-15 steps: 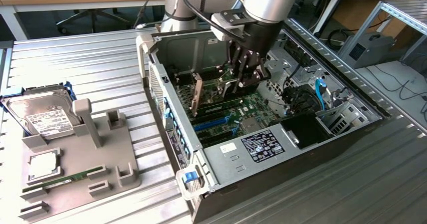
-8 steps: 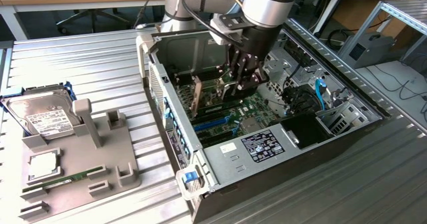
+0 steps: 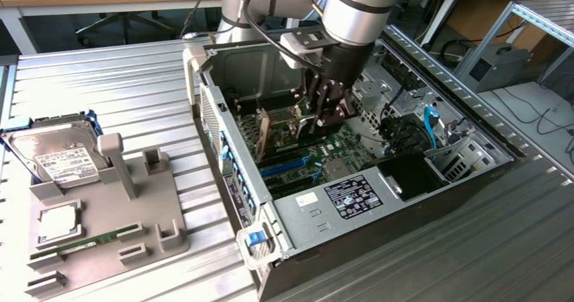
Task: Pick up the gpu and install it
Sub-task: 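Insert the gpu into the slot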
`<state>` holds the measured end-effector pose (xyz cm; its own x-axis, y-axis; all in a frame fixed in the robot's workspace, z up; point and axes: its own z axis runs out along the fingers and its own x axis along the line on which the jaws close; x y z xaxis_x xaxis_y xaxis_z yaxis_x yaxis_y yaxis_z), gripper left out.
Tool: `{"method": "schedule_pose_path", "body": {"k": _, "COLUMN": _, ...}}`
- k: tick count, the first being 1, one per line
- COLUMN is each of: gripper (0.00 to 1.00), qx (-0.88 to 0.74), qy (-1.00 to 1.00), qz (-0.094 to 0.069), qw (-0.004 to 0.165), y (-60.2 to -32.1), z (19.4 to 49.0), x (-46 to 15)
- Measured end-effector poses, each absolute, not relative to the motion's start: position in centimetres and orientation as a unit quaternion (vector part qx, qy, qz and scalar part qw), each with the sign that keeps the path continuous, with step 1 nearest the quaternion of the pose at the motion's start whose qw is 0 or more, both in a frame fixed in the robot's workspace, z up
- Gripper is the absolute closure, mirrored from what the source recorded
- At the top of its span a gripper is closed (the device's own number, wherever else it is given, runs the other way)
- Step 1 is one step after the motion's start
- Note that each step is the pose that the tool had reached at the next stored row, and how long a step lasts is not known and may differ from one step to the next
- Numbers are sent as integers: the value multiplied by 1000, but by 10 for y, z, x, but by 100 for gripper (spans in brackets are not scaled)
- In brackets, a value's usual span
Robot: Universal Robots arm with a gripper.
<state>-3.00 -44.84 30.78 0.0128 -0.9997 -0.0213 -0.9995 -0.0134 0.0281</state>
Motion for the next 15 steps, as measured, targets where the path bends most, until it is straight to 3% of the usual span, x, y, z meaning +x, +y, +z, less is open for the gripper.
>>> {"method": "schedule_pose_path", "body": {"k": 15, "gripper": 73, "qx": 712, "qy": -702, "qz": -17, "qw": 2, "y": -453, "z": 297, "x": -33}}
